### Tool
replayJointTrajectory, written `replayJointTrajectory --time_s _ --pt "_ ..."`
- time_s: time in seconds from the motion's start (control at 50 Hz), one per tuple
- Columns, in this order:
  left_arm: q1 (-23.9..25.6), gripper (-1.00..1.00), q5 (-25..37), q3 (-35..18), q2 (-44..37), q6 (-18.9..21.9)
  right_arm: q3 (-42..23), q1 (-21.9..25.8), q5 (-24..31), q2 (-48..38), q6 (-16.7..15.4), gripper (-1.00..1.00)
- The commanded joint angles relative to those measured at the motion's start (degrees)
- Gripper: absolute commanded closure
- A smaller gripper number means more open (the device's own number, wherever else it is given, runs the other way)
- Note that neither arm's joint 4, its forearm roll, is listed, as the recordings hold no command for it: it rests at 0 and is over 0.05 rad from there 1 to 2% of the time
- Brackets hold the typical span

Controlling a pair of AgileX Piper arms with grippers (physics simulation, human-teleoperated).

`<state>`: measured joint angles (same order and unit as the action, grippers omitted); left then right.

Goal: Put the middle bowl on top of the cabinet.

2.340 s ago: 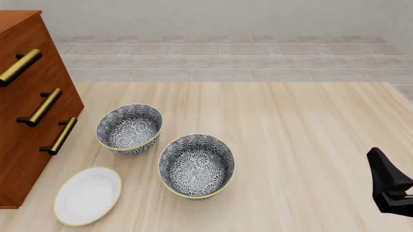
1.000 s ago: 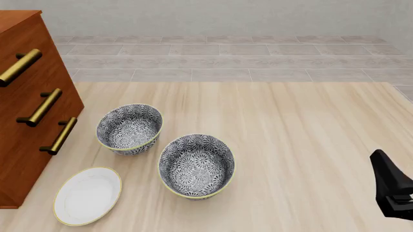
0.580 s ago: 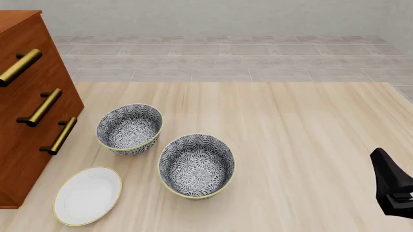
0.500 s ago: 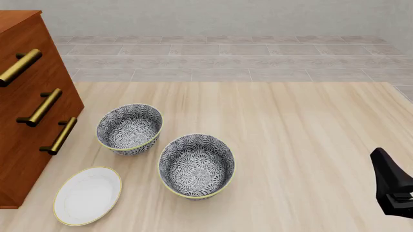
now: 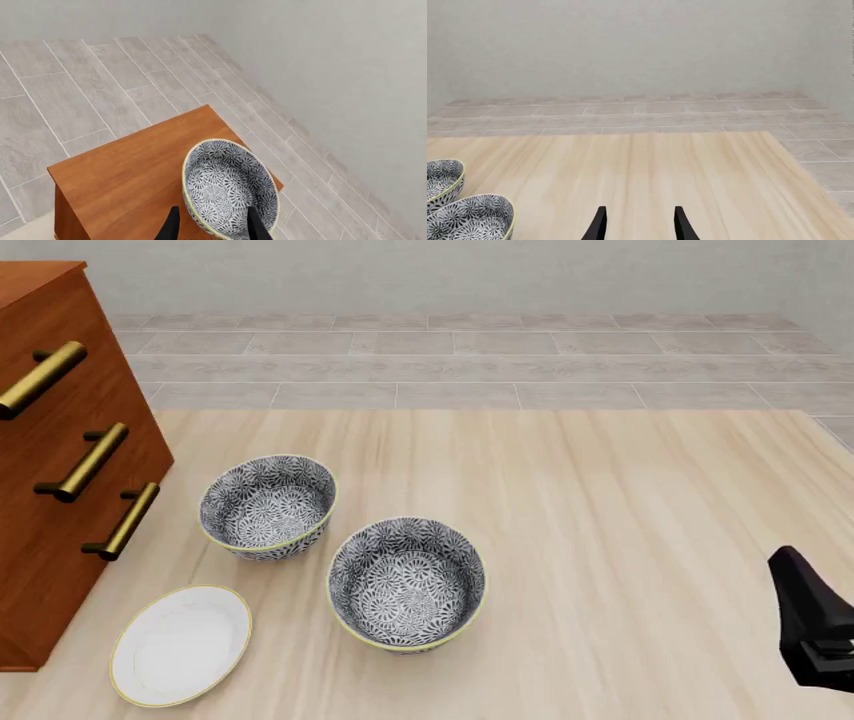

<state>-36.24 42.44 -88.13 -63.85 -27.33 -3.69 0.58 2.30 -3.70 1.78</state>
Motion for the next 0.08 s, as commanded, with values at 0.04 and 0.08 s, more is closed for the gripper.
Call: replayJointTrajectory --time_s 0.04,0.08 --pt "0.1 -1.00 1.6 -2.6 1.0 0.9 -0.2 -0.1 1.9 1.8 0.0 -1.00" --pt "0.5 -1.00 1.6 -2.8 1.1 0.9 -0.3 -0.1 2.0 1.9 0.0 -1.00"
